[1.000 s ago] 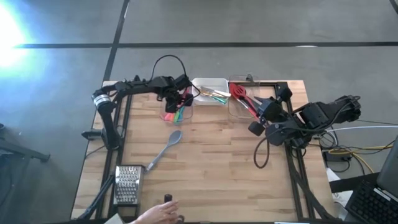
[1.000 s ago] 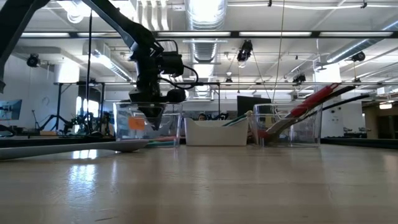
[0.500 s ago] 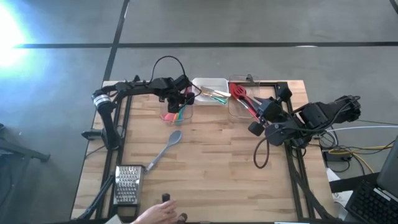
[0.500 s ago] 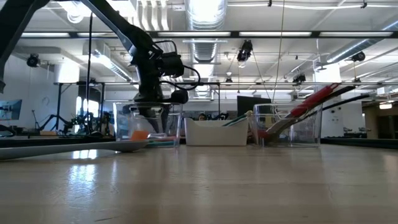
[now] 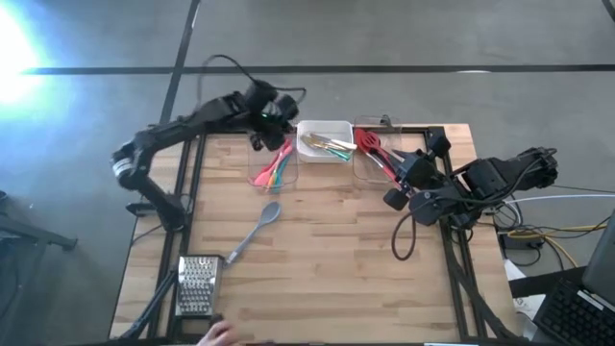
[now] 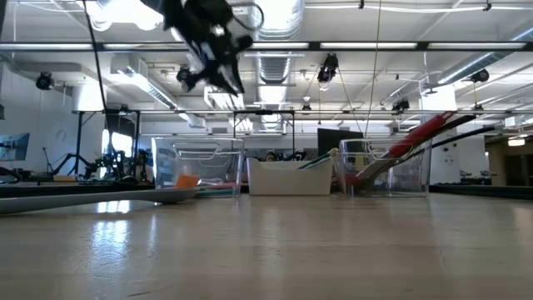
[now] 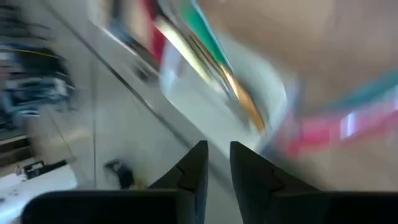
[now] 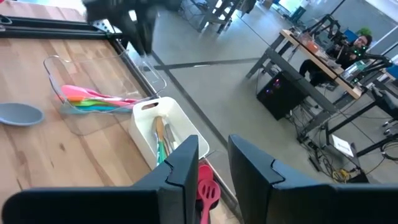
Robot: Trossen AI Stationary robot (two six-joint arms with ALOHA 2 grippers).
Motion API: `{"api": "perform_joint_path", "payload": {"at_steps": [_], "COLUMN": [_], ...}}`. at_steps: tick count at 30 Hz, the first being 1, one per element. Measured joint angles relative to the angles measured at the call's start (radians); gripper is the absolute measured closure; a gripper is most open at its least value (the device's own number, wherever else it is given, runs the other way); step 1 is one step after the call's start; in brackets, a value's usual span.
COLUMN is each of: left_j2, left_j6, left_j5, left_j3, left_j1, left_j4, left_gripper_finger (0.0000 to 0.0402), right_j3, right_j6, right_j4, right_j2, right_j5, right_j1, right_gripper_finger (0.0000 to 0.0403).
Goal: Pick & Place Kitchen Items
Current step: Put the blue serving spoon into the right transparent bin
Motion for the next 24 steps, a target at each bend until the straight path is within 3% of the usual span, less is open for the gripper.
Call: {"api": "perform_joint_path", "payload": {"at_steps": [5,9,13,17,20,22,24], "left_j2": [-0.175,-0.279,-0.368,-0.443,-0.482,-0.505,-0.522], "left_j6": [-0.409,-0.812,-1.053,-1.291,-1.566,-1.761,-1.860], "left_j5": [0.290,0.312,0.160,-0.177,-0.442,-0.528,-0.531], "left_j3": [-0.012,-0.036,-0.106,-0.201,-0.256,-0.282,-0.306], "left_j1": [-0.007,-0.029,-0.093,-0.244,-0.380,-0.460,-0.523], "left_j4": [0.002,0.050,0.120,0.155,0.144,0.121,0.093], "left_gripper_finger": [0.0347,0.0366,0.0388,0.0396,0.0392,0.0389,0.0389], "right_j3": [0.000,0.000,0.000,0.000,0.000,0.000,0.000], "right_j6": [-0.002,-0.021,-0.044,-0.046,-0.046,-0.046,-0.046], "right_j4": [0.000,0.000,0.000,0.000,0.000,0.000,-0.001], "right_j2": [0.000,0.000,0.000,0.000,0.000,0.000,0.000], "right_j5": [0.000,0.000,0.000,0.000,0.000,-0.005,-0.033], "right_j1": [0.000,0.000,0.000,0.000,0.000,0.000,0.000], "right_gripper_finger": [0.0326,0.0333,0.0334,0.0329,0.0324,0.0321,0.0319]}}
